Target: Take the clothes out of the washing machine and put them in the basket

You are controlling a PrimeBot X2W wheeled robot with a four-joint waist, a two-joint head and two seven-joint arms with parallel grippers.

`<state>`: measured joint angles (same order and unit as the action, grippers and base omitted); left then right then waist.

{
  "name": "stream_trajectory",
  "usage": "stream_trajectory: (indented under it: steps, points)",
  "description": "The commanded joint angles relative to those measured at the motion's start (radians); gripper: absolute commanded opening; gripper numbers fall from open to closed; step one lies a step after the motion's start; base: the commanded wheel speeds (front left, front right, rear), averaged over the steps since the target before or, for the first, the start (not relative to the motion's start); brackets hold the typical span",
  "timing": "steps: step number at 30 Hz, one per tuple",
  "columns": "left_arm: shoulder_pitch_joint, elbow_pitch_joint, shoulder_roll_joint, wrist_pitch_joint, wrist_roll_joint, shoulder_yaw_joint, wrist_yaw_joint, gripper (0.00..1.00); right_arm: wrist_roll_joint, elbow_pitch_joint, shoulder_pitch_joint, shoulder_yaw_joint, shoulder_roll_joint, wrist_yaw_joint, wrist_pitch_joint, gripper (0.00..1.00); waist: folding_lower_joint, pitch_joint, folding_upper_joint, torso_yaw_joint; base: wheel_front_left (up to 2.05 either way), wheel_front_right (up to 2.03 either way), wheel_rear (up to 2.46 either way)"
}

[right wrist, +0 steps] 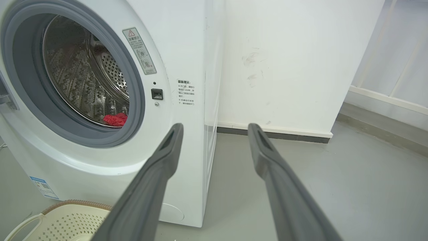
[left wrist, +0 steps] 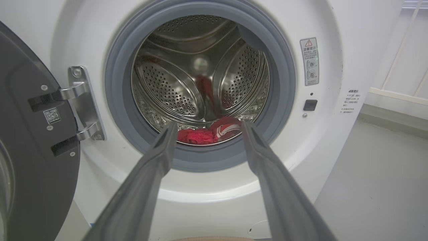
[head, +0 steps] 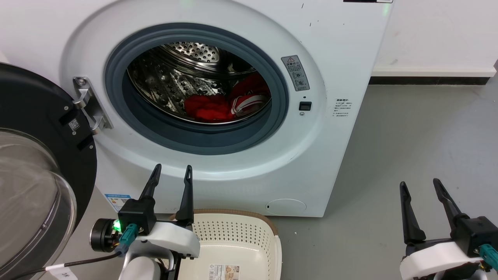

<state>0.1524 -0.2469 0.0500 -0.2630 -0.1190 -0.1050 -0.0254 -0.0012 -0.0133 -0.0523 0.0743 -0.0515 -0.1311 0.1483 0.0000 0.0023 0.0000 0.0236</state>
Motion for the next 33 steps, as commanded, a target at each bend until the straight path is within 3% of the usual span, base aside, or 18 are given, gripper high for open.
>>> stream_trajectory:
  steps: [1, 15, 33]
  points:
    - [0.006, -0.002, 0.0, -0.003, -0.002, 0.001, 0.003, 1.0, 0.001, 0.003, -0.008, 0.001, 0.002, 0.001, -0.001, 1.0, 0.0, 0.0, 0.0, 0.0, 0.0, 0.0, 0.0]
    - [0.033, -0.028, 0.006, -0.003, 0.017, 0.012, 0.008, 1.0, 0.002, -0.001, 0.006, -0.009, 0.002, 0.001, -0.002, 1.0, 0.0, 0.016, 0.0, -0.013, 0.0, 0.0, 0.0]
    - [0.393, -0.251, 0.101, 0.091, 0.001, 0.06, 0.012, 1.0, 0.018, -0.07, 0.124, -0.071, 0.002, 0.001, 0.013, 1.0, 0.0, 0.281, 0.0, -0.168, 0.0, 0.0, 0.0]
